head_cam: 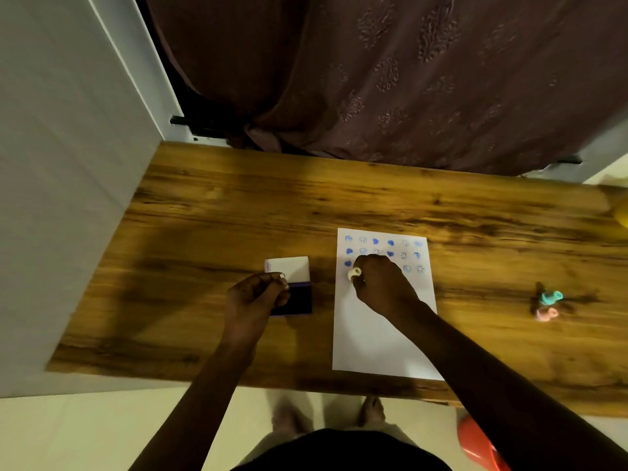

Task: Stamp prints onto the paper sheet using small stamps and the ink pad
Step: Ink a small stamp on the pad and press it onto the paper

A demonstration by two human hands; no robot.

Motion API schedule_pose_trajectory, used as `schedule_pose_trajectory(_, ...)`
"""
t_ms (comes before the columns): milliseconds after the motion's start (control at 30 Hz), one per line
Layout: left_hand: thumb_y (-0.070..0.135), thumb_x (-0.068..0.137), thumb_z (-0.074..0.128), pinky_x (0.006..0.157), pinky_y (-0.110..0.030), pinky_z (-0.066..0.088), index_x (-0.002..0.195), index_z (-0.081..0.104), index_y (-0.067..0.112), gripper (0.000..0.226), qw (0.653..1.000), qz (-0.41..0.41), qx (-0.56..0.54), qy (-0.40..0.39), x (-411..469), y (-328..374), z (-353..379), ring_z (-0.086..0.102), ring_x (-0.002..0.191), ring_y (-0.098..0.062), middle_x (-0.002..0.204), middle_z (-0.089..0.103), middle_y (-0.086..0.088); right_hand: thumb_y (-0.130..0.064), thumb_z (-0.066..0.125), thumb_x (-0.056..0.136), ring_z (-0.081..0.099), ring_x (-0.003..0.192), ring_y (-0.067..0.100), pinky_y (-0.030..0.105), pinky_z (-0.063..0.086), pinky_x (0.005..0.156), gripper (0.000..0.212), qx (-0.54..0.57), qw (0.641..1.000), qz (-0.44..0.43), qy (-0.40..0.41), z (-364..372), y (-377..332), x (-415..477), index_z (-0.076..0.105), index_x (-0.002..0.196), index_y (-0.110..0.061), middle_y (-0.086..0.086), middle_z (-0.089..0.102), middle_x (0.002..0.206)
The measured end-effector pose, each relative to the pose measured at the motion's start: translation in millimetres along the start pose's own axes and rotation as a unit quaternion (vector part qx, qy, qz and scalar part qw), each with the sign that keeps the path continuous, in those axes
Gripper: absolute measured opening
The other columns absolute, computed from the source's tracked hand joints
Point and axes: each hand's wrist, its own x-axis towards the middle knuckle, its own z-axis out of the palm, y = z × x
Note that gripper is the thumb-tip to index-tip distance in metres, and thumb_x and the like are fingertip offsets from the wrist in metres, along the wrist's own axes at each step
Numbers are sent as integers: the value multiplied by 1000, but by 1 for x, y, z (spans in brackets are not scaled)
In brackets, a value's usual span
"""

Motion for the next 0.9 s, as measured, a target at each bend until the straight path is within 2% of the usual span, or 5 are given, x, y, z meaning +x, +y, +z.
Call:
schedule_pose_trajectory(267, 24, 93, 74, 80, -32, 60, 106, 79, 14, 17, 1000, -6, 1, 2, 0, 1, -3, 78, 95, -24, 103, 81, -10, -30, 64, 96, 66, 115, 27, 33, 54, 95, 35, -17, 1000, -8, -13, 4, -5, 5, 64, 128, -15, 7, 69, 126)
schedule_pose_trajectory(367, 21, 93, 74, 87, -38, 61, 107, 78, 11, 18, 1000, -10, -1, -1, -1, 0, -1, 77, 99, -29, 105, 81, -11, -30, 65, 95, 67, 115, 28, 34, 53, 97, 38, -17, 1000, 1, -12, 7, -6, 5, 63, 130, -14, 8, 69, 127)
schedule_pose_trajectory(467, 18, 93, 74, 92, -43, 61, 110, 78, 10, 19, 1000, -17, -7, -5, -1, 1, 2, 77, 101, -31, 104, 81, -12, -28, 68, 94, 68, 113, 29, 36, 54, 99, 38, -38, 999, 4, -14, 12, -7, 5, 64, 128, -12, 9, 70, 125)
schedule_pose_trajectory(633, 17, 94, 73, 90, -38, 62, 109, 79, 11, 17, 1000, -20, -8, -11, 4, 4, 9, 78, 96, -26, 100, 82, -8, -27, 70, 92, 69, 112, 30, 38, 54, 99, 39, -61, 998, 0, -13, 15, -9, 6, 64, 126, -10, 10, 70, 124)
schedule_pose_trajectory(900, 19, 93, 74, 92, -41, 61, 107, 80, 10, 17, 1000, 1, 16, -15, -2, 14, 17, 77, 97, -30, 98, 82, -9, -31, 70, 92, 70, 105, 29, 35, 57, 91, 35, -70, 997, -15, -8, 8, -8, 9, 67, 120, -10, 11, 72, 117)
